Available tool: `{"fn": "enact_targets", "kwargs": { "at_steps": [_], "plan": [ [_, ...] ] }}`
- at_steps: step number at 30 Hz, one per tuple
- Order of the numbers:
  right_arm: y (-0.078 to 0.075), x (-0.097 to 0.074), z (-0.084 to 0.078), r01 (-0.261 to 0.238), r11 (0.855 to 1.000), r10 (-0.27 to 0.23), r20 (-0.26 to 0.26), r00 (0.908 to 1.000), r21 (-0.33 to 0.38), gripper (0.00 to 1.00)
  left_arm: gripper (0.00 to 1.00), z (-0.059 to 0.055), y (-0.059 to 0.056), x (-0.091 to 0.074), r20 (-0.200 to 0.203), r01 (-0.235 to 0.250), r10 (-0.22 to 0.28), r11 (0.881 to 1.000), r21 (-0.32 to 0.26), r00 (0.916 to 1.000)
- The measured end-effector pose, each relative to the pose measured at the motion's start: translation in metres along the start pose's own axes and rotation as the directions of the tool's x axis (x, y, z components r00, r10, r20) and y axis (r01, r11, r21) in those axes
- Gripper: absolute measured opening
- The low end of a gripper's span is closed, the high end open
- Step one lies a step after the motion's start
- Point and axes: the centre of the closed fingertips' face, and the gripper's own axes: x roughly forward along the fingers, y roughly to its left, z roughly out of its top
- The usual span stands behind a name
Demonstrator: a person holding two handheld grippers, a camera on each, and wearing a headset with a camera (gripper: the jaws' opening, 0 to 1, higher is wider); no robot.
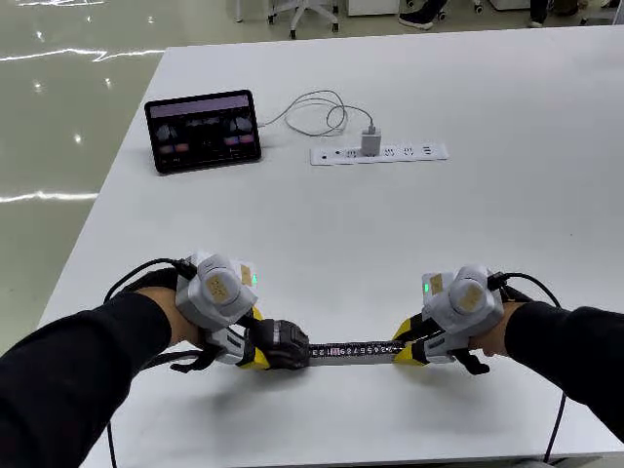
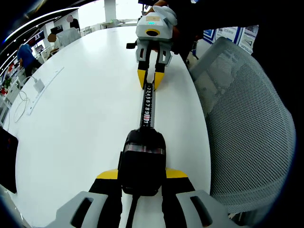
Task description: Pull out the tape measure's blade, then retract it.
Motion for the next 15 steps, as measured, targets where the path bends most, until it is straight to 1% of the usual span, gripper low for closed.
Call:
{"fn": "enact_targets", "kwargs": {
  "at_steps": [8,15],
  "plan": [
    [0.0007,-0.0037,-0.0052,0.006,1.000,-0.006,-0.008,1.0000,0.009,0.10,0.28,0.0005,-0.0003,0.0002,0.001,-0.008,0.008,1.000,0.003,1.0000],
    [0.0022,-0.0057,-0.0069,0.015,1.000,-0.015,-0.004,0.9999,0.014,0.10,0.28,0.0010,-0.0009,0.0008,-0.007,-0.003,0.003,1.000,0.015,1.0000]
  ]
}}
